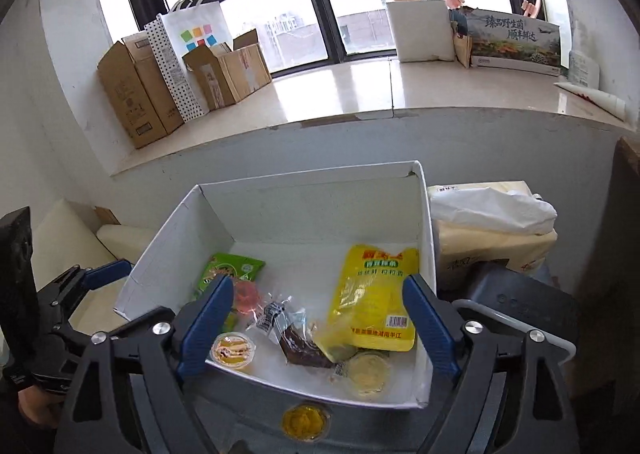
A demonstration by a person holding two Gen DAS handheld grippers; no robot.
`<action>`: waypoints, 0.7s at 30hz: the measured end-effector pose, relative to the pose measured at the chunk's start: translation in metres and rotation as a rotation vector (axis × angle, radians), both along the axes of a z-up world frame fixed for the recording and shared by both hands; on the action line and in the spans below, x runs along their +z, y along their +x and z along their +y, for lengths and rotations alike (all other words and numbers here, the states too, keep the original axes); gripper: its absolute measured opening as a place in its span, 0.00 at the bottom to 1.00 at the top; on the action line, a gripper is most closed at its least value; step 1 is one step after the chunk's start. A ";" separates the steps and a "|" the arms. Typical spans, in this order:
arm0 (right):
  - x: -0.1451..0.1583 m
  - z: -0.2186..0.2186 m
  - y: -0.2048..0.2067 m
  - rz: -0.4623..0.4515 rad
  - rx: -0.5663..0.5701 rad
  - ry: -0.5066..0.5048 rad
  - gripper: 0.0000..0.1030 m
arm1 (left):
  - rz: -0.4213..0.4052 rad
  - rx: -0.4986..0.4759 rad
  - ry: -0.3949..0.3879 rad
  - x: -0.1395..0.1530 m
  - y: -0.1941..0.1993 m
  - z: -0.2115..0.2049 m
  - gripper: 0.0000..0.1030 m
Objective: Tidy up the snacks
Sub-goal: 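Carry the seaweed bag and jelly cup into the white box and release both, then grasp the pink jelly cup with the right gripper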
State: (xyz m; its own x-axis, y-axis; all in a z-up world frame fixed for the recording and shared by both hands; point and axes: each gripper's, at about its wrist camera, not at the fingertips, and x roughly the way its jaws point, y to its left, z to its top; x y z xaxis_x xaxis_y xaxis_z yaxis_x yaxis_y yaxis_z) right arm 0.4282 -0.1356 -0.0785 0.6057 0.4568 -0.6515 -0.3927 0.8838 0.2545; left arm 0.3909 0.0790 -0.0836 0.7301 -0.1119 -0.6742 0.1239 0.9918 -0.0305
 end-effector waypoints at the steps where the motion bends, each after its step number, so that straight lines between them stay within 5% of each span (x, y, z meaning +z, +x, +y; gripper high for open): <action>1: 0.001 0.000 -0.002 -0.014 0.002 -0.011 0.97 | 0.015 -0.006 -0.004 0.000 0.001 0.000 1.00; 12: 0.013 -0.010 -0.035 -0.041 0.026 0.036 1.00 | 0.028 0.001 -0.024 0.007 -0.024 -0.006 1.00; 21: -0.004 -0.040 -0.129 -0.052 0.060 0.029 1.00 | -0.014 -0.031 -0.032 0.023 -0.108 -0.022 1.00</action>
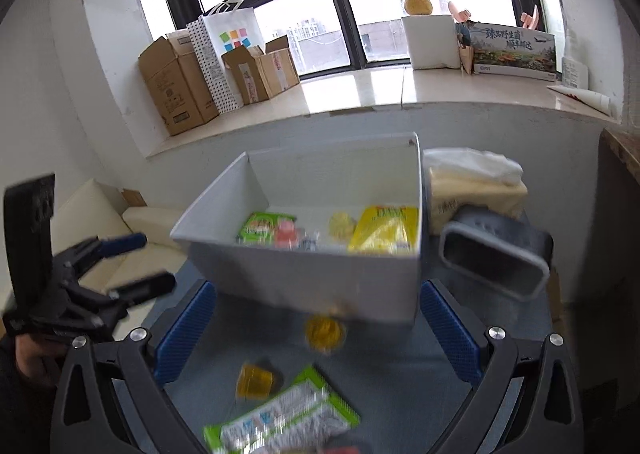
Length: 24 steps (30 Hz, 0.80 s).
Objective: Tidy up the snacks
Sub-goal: 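Grasp the pink jelly cup with the right gripper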
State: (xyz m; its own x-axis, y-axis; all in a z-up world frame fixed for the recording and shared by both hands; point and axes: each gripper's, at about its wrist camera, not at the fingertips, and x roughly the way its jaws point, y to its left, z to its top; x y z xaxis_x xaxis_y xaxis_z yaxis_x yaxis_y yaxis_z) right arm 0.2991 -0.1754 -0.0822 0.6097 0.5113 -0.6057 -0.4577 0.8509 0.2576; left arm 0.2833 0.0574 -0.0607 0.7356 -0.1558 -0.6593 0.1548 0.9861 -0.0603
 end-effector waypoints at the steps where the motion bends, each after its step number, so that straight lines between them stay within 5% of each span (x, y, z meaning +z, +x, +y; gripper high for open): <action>1: -0.005 -0.004 -0.011 0.007 0.002 -0.004 1.00 | -0.006 -0.003 -0.009 0.002 -0.009 -0.001 1.00; 10: -0.050 -0.027 -0.076 0.078 -0.038 -0.015 1.00 | -0.023 -0.035 -0.025 -0.009 -0.098 -0.022 1.00; 21: -0.091 -0.041 -0.063 0.153 -0.078 0.037 1.00 | 0.041 -0.077 -0.023 -0.039 -0.158 -0.037 1.00; 24: -0.102 -0.038 -0.053 0.189 -0.073 0.061 0.94 | 0.057 -0.064 -0.029 -0.044 -0.161 -0.038 1.00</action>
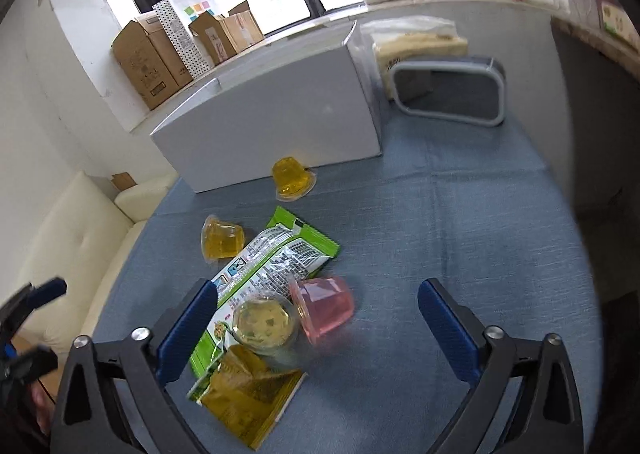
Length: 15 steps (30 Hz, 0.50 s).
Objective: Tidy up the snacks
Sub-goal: 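Grasp the pink jelly cup with the right gripper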
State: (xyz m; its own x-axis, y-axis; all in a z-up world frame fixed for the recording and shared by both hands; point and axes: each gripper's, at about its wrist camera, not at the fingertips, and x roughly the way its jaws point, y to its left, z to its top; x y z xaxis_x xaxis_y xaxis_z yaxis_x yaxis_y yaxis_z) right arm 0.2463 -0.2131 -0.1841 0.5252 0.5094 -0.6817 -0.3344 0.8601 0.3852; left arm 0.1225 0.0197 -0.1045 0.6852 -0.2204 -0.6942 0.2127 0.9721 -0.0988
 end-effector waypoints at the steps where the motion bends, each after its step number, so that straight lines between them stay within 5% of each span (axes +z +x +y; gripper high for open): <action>1: -0.003 0.001 0.003 0.008 -0.001 -0.002 0.85 | 0.002 0.002 -0.001 -0.001 -0.001 0.000 1.00; 5: -0.016 0.003 0.010 0.055 -0.023 0.011 0.62 | 0.003 -0.003 -0.005 -0.003 -0.002 0.000 1.00; 7: -0.019 0.007 0.010 0.060 -0.006 0.008 0.42 | 0.010 -0.003 -0.006 -0.005 0.000 -0.003 1.00; 15: -0.020 0.008 0.006 0.052 -0.011 0.036 0.37 | 0.037 -0.045 0.001 -0.015 0.007 -0.018 1.00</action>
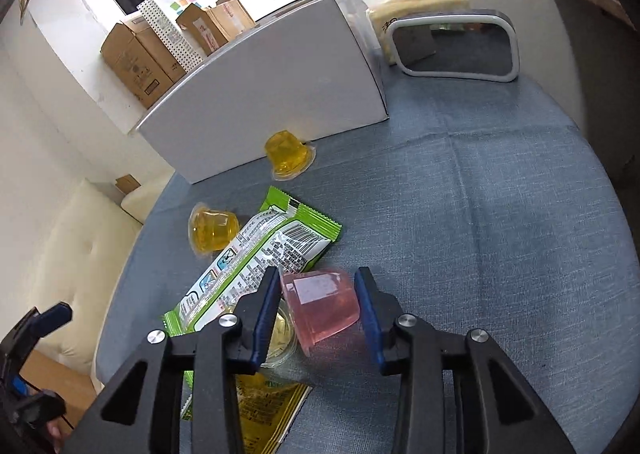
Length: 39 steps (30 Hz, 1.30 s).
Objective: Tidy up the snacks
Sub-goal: 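Grasp the pink jelly cup with the right gripper, then grasp a clear jelly cup with the left gripper while the right holds the pink cup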
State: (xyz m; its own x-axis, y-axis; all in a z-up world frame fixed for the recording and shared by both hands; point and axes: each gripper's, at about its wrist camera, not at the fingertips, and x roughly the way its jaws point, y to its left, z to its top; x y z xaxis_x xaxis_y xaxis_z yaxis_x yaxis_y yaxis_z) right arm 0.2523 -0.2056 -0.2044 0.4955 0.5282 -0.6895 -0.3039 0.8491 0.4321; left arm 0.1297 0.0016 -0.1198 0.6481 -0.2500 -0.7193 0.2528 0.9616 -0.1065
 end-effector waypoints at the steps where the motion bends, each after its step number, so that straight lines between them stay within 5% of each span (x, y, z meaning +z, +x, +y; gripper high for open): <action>1: 0.002 -0.002 -0.001 -0.007 -0.002 -0.001 0.35 | 0.003 -0.006 0.002 -0.001 0.001 -0.003 1.00; 10: 0.036 -0.023 -0.020 -0.103 -0.029 -0.013 0.33 | 0.027 -0.089 0.003 -0.016 0.031 -0.032 1.00; 26: 0.079 -0.076 -0.069 -0.202 -0.070 -0.008 0.33 | 0.067 -0.157 0.128 -0.064 0.091 -0.098 0.99; 28: 0.076 -0.079 -0.071 -0.195 -0.074 -0.004 0.33 | 0.053 -0.154 0.139 -0.066 0.093 -0.097 0.91; 33: 0.068 -0.076 -0.070 -0.176 -0.067 0.005 0.33 | 0.031 -0.127 0.089 -0.059 0.094 -0.083 0.48; 39: 0.066 -0.067 -0.069 -0.174 -0.050 0.003 0.33 | 0.028 -0.126 0.056 -0.055 0.094 -0.069 0.48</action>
